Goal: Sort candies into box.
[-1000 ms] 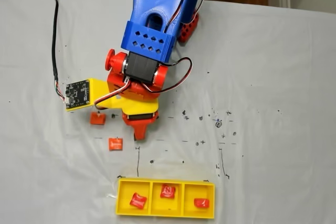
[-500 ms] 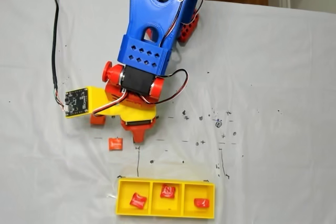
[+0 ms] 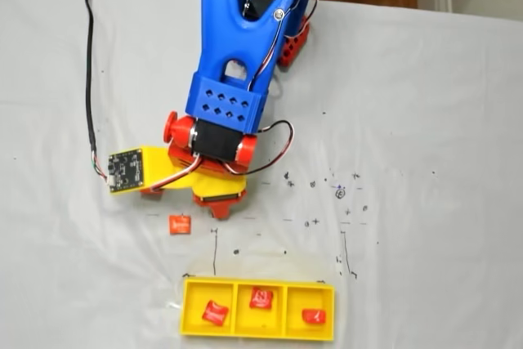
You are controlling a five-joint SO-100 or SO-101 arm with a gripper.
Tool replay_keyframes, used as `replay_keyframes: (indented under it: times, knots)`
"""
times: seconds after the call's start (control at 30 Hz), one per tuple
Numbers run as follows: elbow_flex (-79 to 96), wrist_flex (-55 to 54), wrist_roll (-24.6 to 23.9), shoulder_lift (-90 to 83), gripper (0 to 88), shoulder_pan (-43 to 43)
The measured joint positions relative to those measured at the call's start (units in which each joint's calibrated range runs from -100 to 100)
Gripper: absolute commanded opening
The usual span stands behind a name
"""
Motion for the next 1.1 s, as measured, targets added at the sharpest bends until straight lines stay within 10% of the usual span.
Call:
replay_keyframes:
  times: [0.27,1.1]
  knots:
    - [-2.48,0.79,0.00,2.71,0.2,0.08]
    - [0.34,-8.49,-7.57,-13.54,0.2,-9.99]
